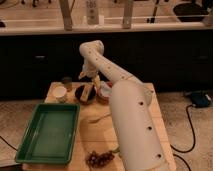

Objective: Place eraser in purple bowl

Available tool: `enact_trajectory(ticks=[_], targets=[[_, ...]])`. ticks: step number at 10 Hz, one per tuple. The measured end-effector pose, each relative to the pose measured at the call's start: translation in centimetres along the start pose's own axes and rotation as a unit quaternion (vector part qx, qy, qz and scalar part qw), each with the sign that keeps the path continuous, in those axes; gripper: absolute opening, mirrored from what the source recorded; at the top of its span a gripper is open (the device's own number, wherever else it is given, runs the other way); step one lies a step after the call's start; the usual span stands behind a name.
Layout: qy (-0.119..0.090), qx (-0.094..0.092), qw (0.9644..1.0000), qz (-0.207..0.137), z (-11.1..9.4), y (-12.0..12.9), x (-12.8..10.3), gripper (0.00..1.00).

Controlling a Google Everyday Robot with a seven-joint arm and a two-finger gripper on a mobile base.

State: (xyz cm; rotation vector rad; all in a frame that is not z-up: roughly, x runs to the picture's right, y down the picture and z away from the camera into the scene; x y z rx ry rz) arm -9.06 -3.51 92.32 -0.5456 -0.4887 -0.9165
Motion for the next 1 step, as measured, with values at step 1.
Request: enact_trajectory(ticks=[1], targets=[[0.000,0.000,1.0000,0.000,0.00,0.02,0.02,0.80]])
